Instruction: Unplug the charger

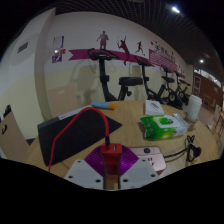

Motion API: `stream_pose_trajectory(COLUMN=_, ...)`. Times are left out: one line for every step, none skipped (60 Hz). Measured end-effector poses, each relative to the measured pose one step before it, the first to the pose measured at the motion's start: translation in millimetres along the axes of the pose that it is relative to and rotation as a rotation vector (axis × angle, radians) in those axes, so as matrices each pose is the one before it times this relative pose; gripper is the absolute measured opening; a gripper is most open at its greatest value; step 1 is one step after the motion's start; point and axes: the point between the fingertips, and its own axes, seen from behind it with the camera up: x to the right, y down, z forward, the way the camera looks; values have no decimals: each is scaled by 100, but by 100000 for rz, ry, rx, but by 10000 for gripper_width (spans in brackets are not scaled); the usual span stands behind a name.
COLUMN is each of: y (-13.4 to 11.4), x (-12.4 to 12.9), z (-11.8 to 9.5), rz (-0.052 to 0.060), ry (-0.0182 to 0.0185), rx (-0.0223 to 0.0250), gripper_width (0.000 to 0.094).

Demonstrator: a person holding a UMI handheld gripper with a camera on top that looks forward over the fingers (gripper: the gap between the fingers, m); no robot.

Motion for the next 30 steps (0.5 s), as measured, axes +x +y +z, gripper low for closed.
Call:
stream_pose_trajectory(y=-101, x=195, z=-47, rz=166, ry=648, rx=-868, gripper_width=137)
stream_pose_trajectory(y=-100, x=-61, z=203, rz=1286, ry=-7, rx=-849, gripper_width=139)
stream_pose_trajectory(y=-905, x=-113, z=-737, rz=1922, ry=-495, rx=1800, gripper_width=138)
stream_pose_trajectory(y=-1941, x=15, z=-550, rz=1178, ry=-339, rx=4754, gripper_width=137)
stream_pose_trajectory(y=-2251, x=297, z=-340, rz=-740, ry=502, rx=5525, gripper_width=135)
stream_pose_trajectory(y=-2093, x=330, z=-527, rz=-1618, ry=827, rx=4364, gripper_width=133)
stream_pose_trajectory(y=-1916, x=308, z=-447, rz=-761, ry=410, rx=3203, gripper_width=134)
stream_pose_trajectory(y=-1566, x=241, z=-443, rz=783, ry=-299, rx=1934, gripper_width=134)
stream_pose_trajectory(y=-1182, x=-2, z=-227, rz=1879, ry=-470, rx=380, gripper_width=133)
stream_pose_trajectory(y=-988, x=367, z=-609, rz=3213, ry=-894, rx=-133, gripper_width=134)
stream_pose_trajectory(y=-948, x=289, z=-453, rz=3186, ry=-502, rx=-358, gripper_width=134)
stream_pose_trajectory(y=-892, x=381, z=-442, rz=2177, ry=-305, rx=-341, gripper_width=133)
stream_pose_trajectory(y=-749, x=347, z=-197, rz=613, ry=190, rx=-520, gripper_width=135)
stream_pose_trajectory(y=-750, x=662, z=-403, rz=-446, ry=371, rx=-191, gripper_width=135)
stream_pose_trajectory(y=-748, x=847, z=-457, rz=-943, ry=812, rx=133, gripper_width=135)
stream_pose_trajectory(y=-659, x=972, z=-363, rz=-843, ry=1059, rx=434, gripper_width=134)
stream_pose_trajectory(y=-115, x=785, z=-186, rz=-593, ry=981, rx=486, gripper_width=134)
stream_pose_trajectory(y=-928, x=917, z=-153, rz=-488, ry=794, rx=-205, gripper_width=133)
stream_pose_trajectory(y=-213, x=932, z=-238, rz=-592, ry=496, rx=-674, gripper_width=132)
stream_pose_trajectory(y=410, x=1000, z=-296, rz=-603, ry=445, rx=-829, gripper_width=134)
stream_pose_trajectory(y=-470, x=1024, z=-58, rz=-577, ry=893, rx=-1138, gripper_width=132)
stream_pose_trajectory(y=104, x=1143, z=-189, rz=-791, ry=1022, rx=-1131, gripper_width=133)
stream_pose_trajectory(y=683, x=1247, z=-218, rz=-1084, ry=1101, rx=-931, gripper_width=134)
stream_pose_trajectory(y=168, x=1357, z=-57, rz=-1263, ry=1499, rx=-809, gripper_width=134)
stream_pose_trajectory(y=267, x=1485, z=-96, rz=-1324, ry=1967, rx=-810, gripper_width=132)
stream_pose_trajectory(y=1243, x=2005, z=-144, rz=-1542, ry=2072, rx=-721, gripper_width=133)
stream_pose_trajectory(y=433, x=1566, z=59, rz=-1239, ry=2275, rx=-1178, gripper_width=134)
stream_pose_trajectory(y=-894, x=768, z=840, rz=-1189, ry=2259, rx=-2203, gripper_width=134)
stream_pose_trajectory(y=634, x=1219, z=166, rz=-935, ry=1275, rx=-2126, gripper_width=133)
stream_pose_trajectory(y=2160, x=1651, z=-352, rz=-366, ry=451, rx=-1857, gripper_width=133)
